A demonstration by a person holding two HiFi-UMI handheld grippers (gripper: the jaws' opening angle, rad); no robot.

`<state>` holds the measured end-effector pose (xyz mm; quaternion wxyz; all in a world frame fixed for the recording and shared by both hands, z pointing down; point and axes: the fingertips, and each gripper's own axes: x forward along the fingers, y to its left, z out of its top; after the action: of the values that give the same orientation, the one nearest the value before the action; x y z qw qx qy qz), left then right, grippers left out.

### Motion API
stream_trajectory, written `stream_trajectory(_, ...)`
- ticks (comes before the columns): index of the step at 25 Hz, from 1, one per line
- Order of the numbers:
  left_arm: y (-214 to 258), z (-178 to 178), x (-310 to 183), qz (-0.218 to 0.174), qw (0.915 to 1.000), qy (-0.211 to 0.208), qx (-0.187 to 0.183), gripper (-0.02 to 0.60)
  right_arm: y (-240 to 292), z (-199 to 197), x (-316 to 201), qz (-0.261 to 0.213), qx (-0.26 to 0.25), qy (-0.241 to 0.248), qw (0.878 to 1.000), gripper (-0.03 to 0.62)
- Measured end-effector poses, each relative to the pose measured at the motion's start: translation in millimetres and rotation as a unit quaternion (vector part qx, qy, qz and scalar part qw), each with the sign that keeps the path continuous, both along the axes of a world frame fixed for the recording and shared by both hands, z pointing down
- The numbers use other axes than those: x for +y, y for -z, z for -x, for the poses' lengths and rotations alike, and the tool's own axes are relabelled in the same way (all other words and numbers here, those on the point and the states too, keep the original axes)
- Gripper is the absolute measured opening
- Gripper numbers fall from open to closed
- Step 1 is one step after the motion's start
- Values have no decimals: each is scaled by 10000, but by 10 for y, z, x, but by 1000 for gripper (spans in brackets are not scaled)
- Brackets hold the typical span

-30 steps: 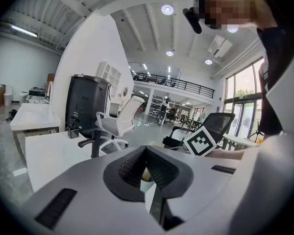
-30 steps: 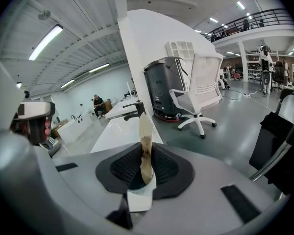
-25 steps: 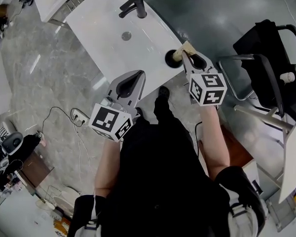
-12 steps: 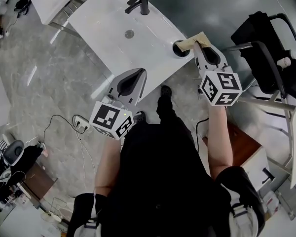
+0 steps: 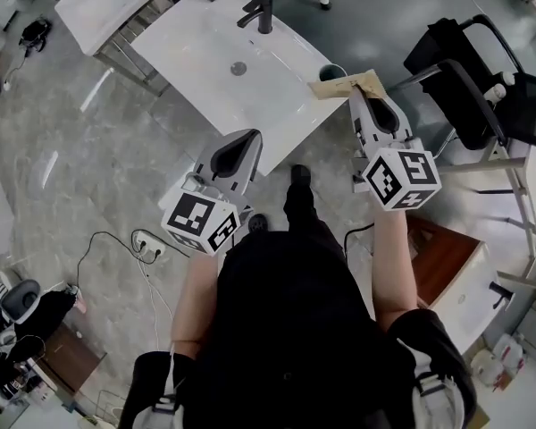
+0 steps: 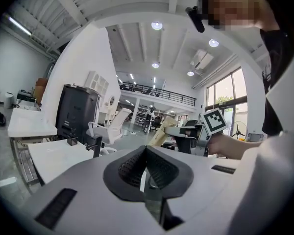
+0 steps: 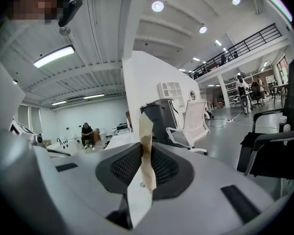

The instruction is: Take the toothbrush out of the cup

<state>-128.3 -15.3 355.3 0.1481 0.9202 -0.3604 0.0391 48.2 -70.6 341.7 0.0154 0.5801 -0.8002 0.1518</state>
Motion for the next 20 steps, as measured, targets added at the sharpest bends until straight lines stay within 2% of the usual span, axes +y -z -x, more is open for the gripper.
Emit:
stream_trajectory(11,115,472,636,-110,9996,-215,116,15,32,793,998,8,-255,253,9994,78)
stream_trajectory(20,95,566,900,-105,9991,-370,167,15,-20,1045,1454,68,-663,368,9971,78)
